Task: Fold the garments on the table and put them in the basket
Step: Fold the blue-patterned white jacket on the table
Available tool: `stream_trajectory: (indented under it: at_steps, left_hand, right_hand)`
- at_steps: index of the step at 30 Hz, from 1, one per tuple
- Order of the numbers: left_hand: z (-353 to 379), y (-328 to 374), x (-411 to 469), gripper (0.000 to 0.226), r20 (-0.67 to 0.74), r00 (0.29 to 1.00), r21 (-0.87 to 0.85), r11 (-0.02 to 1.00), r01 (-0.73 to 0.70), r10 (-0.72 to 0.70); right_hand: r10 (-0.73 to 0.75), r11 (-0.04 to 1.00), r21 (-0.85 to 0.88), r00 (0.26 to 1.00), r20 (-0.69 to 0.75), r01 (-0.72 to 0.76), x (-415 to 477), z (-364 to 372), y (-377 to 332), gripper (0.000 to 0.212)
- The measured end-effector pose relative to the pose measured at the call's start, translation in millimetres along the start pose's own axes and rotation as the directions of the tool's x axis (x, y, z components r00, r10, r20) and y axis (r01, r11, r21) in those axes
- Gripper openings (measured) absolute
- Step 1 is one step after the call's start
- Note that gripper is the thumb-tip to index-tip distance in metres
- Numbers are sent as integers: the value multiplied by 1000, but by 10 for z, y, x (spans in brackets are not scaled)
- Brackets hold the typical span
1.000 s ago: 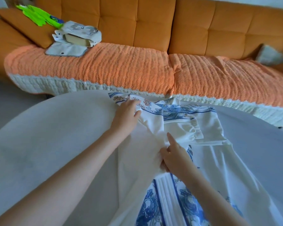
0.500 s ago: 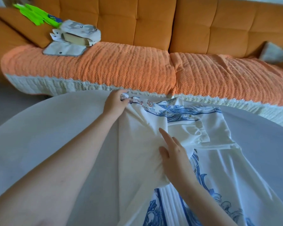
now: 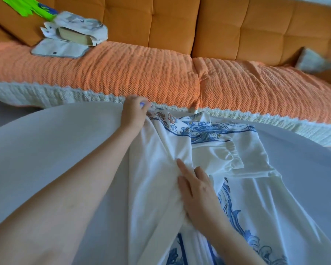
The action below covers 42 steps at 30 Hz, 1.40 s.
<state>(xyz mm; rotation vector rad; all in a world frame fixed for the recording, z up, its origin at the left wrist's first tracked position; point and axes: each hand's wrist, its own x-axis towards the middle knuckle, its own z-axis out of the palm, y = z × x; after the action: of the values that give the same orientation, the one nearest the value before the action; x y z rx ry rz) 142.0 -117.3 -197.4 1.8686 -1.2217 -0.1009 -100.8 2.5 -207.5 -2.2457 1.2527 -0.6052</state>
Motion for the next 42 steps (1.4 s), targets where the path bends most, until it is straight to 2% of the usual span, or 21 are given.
stream_trajectory:
  at_steps: [2, 3, 4, 6, 8, 9, 11, 16, 18, 21, 23, 24, 26, 28, 29, 30, 32, 34, 35, 39, 42]
  left_hand:
    - [-205, 155, -170, 21, -57, 985, 29, 987, -160, 162]
    - [-293, 225, -284, 21, -28, 959, 61, 958, -281, 283]
    - [-358, 266, -420, 23, 47, 921, 52, 920, -388, 386]
    - [-386, 318, -698, 30, 299, 845, 21, 882, -471, 444]
    - [-307, 255, -870, 44, 534, 787, 172, 872, -458, 308]
    - [-246, 204, -914, 49, 598, 771, 255, 861, -441, 218]
    - [-158, 145, -947, 51, 634, 764, 330, 851, -409, 121]
    - [-164, 213, -944, 53, 686, 727, 361, 846, -393, 45]
    - [-266, 265, -1025, 55, 650, 760, 300, 912, -278, 18]
    - [-582, 411, -1451, 50, 376, 926, 23, 1000, 16, -23]
    - [-924, 520, -1896, 39, 244, 965, -117, 985, 126, -94]
    - [-1116, 536, -2124, 33, 236, 963, -123, 979, 161, -128]
    - [-1499, 546, -2544, 32, 351, 912, -129, 953, 273, -214]
    - [-1795, 552, -2897, 61, 466, 833, -168, 895, 414, -298]
    - [-1862, 526, -3039, 70, 484, 810, -168, 873, 458, -331]
    - [-1899, 513, -3155, 70, 499, 793, -144, 869, 473, -349]
    - [-1907, 525, -3319, 54, 543, 757, -14, 898, 440, -363]
    - [-1901, 562, -3426, 41, 553, 758, 100, 931, 352, -346]
    - [-1904, 576, -3472, 39, 548, 763, 148, 938, 315, -343]
    - [-1981, 638, -3629, 28, 477, 810, 217, 939, 267, -340]
    - [-2020, 779, -3772, 21, 395, 864, 95, 950, 299, -312]
  right_hand:
    - [67, 998, 18, 997, 32, -67, 6, -124, 27, 42]
    - [33, 998, -56, 999, -22, -34, 8, -189, 43, 44]
    - [-37, 986, -166, 997, -67, 25, -5, -244, 58, 48]
    - [-164, 933, -325, 986, 9, 158, -34, -284, 90, 56]
    - [-181, 911, -347, 972, 153, 224, -62, -232, 138, 68]
    - [-170, 917, -330, 967, 190, 226, -73, -193, 168, 75]
    - [-141, 934, -297, 970, 198, 196, -89, -130, 220, 78]
    - [-102, 945, -281, 967, 235, 169, -68, -120, 219, 74]
    - [-69, 942, -300, 963, 262, 149, -58, -129, 188, 68]
    - [3, 938, -322, 929, 371, 126, 7, -237, 121, 49]
    - [4, 945, -295, 900, 436, 138, 8, -354, 51, 48]
    - [-15, 957, -258, 908, 420, 135, -39, -409, 1, 50]
    - [-50, 986, -140, 965, 257, 88, -214, -482, -113, 49]
    - [-23, 998, 55, 986, 166, 15, -471, -516, -222, 45]
    - [-1, 986, 161, 978, 206, -33, -605, -528, -273, 42]
    - [15, 969, 233, 961, 276, -82, -741, -529, -311, 40]
    - [27, 979, 180, 939, 342, -93, -994, -512, -345, 37]
    - [6, 1000, 1, 969, 247, -6, -1175, -497, -366, 37]
    - [7, 1000, -12, 976, 220, -4, -1264, -502, -392, 37]
    - [101, 963, 215, 956, 276, -164, -1570, -547, -602, 32]
    - [189, 899, 328, 933, 307, -290, -1685, -517, -724, 30]
